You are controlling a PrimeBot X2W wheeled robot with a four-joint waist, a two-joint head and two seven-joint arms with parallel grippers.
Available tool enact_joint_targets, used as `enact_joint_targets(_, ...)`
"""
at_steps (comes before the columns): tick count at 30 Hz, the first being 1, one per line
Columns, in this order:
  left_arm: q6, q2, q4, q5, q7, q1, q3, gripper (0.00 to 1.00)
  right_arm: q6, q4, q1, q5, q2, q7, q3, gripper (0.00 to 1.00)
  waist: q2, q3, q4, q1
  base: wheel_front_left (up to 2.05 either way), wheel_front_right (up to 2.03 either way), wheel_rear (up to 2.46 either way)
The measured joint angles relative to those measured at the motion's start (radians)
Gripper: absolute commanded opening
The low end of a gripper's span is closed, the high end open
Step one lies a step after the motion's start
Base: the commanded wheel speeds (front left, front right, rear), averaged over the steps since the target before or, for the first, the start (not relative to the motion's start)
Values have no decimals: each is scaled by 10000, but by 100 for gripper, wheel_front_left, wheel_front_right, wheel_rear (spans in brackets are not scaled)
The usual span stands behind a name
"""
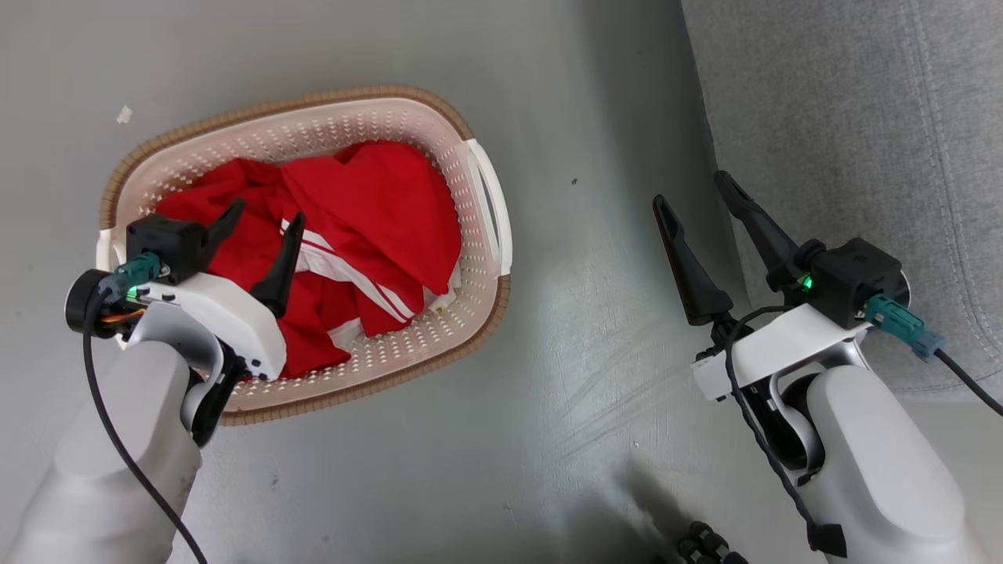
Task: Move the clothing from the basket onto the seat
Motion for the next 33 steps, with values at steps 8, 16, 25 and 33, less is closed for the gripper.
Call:
enact_joint_targets(8,362,150,523,245,443,-422,-104,100,0,-217,-206,35,2,0,25,100,0,435,-55,0,0,0,0)
enact_joint_targets(16,832,305,978,723,970,-1011,-232,100,0,-326,-230,311,4,0,121,100,0,744,-91,0,0,0,0)
enact_joint_targets(25,1151,326,1442,1198,1546,-1508,-568,100,0,-351,-254,677,6,0,280,100,0,911,-176,0,0,0,0)
enact_joint_targets(33,1325,422,1770,1442,1894,-1823,-805,100,0,-405,-310,830,6,0,353,100,0,990,-296,-1,0,0,0)
